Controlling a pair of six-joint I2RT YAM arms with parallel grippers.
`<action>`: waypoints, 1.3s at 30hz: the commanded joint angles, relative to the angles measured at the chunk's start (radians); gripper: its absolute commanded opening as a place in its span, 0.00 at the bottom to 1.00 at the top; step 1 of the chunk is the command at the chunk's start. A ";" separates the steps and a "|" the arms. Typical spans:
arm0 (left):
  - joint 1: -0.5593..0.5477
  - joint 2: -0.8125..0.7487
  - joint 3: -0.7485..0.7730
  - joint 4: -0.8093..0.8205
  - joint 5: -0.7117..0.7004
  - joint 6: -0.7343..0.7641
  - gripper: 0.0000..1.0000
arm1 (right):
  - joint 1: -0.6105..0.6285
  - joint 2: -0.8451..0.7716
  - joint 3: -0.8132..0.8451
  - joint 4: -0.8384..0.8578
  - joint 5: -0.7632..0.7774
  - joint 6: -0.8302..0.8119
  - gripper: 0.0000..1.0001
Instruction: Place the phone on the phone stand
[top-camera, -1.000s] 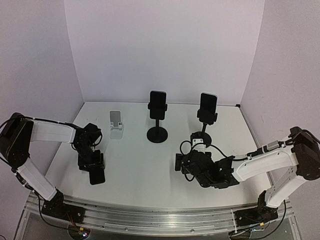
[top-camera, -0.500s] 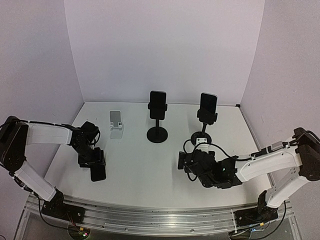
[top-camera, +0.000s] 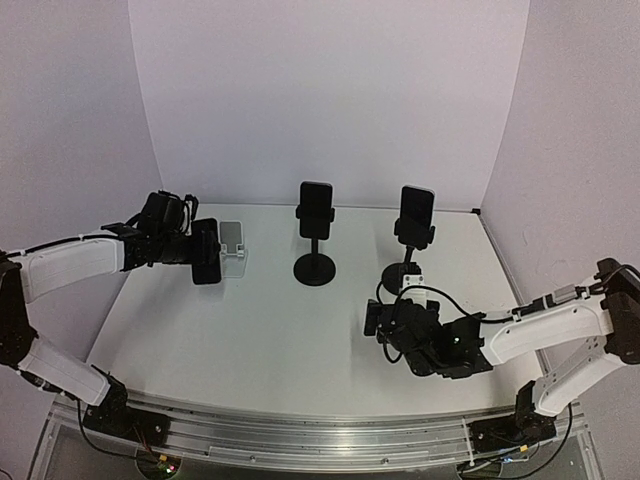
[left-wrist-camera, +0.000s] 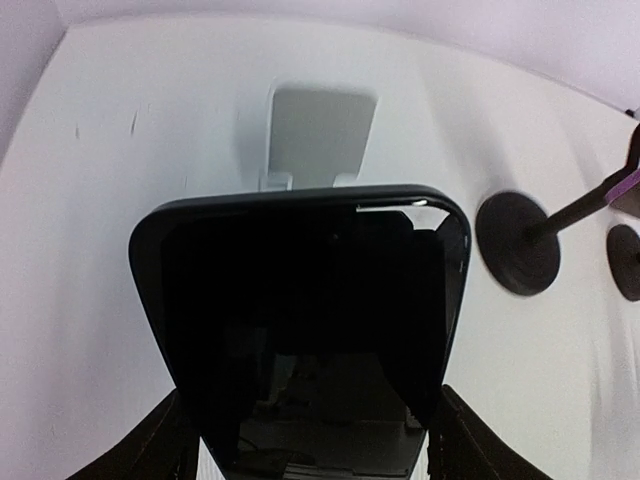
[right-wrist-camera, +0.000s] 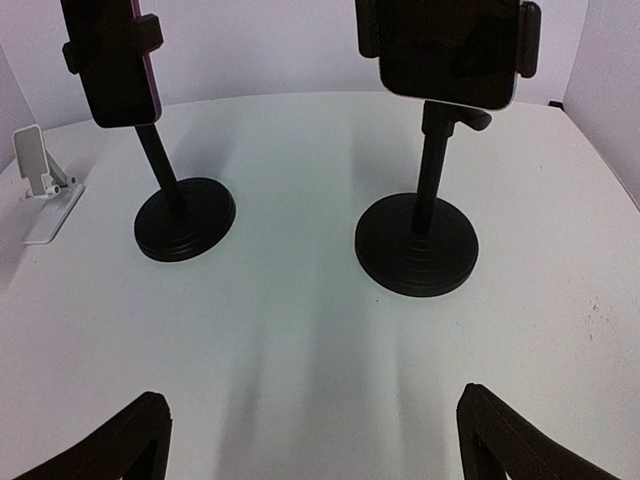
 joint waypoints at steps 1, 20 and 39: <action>0.005 0.056 0.115 0.371 -0.055 0.213 0.24 | 0.007 -0.047 -0.017 -0.006 0.067 0.000 0.98; 0.005 0.321 0.226 0.688 -0.149 0.318 0.21 | 0.005 -0.176 -0.077 -0.009 0.228 -0.021 0.98; 0.004 0.393 0.011 1.048 -0.115 0.246 0.26 | 0.005 -0.280 -0.132 -0.012 0.303 -0.044 0.98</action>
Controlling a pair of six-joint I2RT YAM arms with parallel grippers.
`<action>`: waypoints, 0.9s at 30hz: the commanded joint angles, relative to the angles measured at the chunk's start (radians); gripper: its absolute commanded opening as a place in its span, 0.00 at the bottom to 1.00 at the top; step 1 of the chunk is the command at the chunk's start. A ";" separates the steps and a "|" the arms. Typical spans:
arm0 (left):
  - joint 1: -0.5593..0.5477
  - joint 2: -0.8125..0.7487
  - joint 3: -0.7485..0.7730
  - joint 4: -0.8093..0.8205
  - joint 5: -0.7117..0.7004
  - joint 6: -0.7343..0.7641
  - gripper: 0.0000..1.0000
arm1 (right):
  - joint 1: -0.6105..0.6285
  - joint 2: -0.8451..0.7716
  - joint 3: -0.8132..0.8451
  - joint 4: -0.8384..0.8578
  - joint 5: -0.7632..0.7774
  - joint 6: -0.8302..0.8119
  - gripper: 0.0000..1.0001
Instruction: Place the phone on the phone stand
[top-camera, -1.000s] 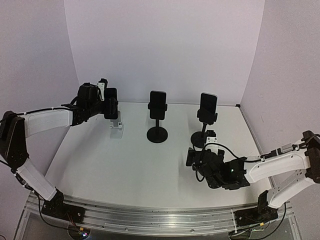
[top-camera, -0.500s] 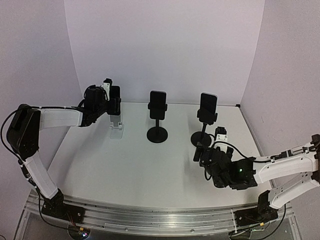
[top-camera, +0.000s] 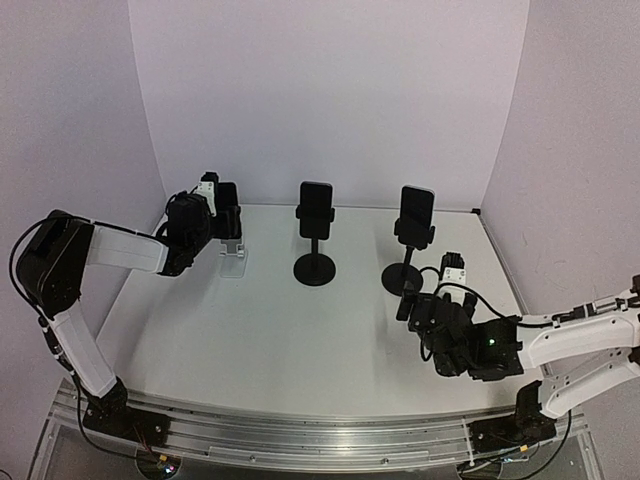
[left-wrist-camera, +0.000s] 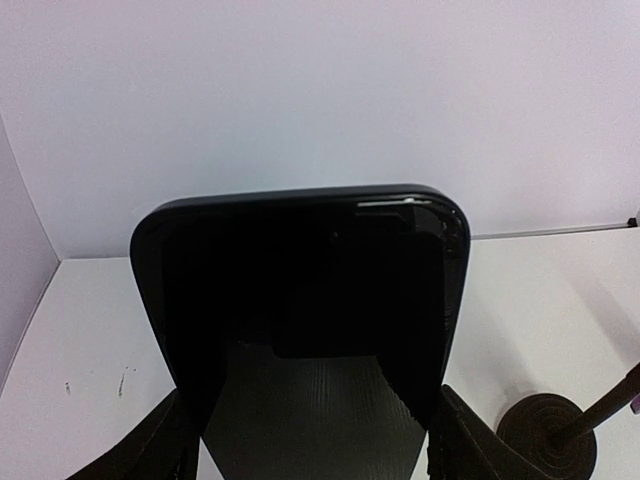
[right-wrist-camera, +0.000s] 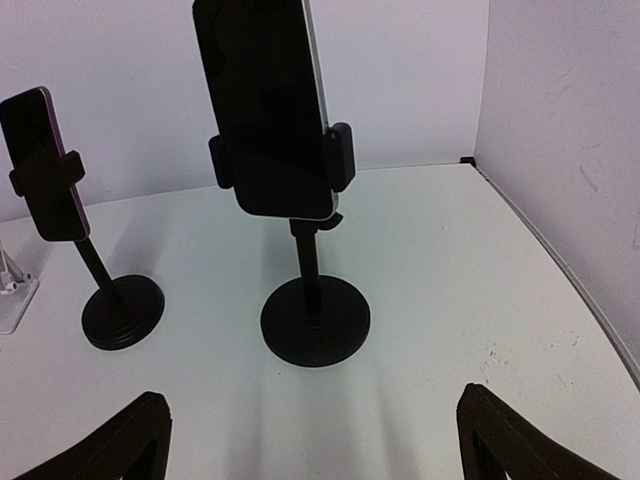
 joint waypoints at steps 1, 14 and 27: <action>0.004 0.035 -0.022 0.181 0.008 -0.006 0.26 | 0.005 -0.053 -0.026 0.004 0.076 0.014 0.98; 0.004 0.092 -0.052 0.283 -0.023 0.010 0.28 | 0.005 -0.157 -0.085 0.004 0.148 0.051 0.98; 0.004 0.147 -0.030 0.289 -0.078 0.030 0.31 | 0.005 -0.211 -0.118 0.004 0.174 0.064 0.98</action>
